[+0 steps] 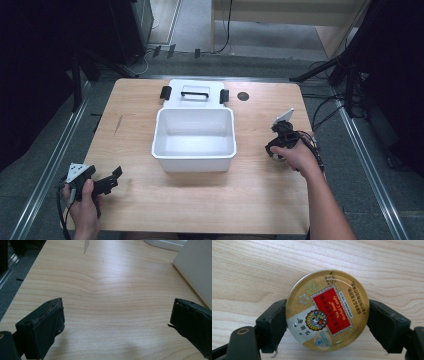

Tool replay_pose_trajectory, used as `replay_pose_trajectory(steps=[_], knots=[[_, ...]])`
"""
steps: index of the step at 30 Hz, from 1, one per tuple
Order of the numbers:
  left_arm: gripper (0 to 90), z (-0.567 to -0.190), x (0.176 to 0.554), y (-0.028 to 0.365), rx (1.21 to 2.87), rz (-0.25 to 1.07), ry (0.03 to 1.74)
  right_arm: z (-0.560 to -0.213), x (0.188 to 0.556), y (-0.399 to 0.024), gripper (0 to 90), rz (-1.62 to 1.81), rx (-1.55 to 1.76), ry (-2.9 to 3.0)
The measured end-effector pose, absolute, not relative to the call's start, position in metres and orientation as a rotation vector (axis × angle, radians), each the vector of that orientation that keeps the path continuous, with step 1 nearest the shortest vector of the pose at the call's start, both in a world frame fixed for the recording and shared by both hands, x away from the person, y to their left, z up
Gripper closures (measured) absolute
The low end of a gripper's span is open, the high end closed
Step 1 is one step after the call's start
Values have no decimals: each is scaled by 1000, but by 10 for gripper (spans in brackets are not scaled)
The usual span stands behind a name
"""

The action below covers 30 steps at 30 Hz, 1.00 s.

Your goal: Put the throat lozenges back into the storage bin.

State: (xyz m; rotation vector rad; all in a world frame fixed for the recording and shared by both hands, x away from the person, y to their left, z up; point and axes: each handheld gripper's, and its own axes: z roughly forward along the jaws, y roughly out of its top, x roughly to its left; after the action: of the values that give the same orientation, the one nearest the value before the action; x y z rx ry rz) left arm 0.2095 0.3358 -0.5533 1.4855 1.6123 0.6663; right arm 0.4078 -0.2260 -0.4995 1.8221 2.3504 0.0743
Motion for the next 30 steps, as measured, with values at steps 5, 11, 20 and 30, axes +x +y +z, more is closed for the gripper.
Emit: replay_pose_trajectory(steps=[5,11,20,30], knots=[[0,-553,210,335,1486,668,1613,-493,407,-229,209,101,1832,2340],[0,-553,210,335,1487,673,1612,-487,405,-228,209,113,1801,2362],[0,-553,210,333,1502,690,1606,-469,404,-217,210,149,1703,2447],[0,-553,210,331,1516,715,1599,-445,401,-199,210,173,1579,2512]])
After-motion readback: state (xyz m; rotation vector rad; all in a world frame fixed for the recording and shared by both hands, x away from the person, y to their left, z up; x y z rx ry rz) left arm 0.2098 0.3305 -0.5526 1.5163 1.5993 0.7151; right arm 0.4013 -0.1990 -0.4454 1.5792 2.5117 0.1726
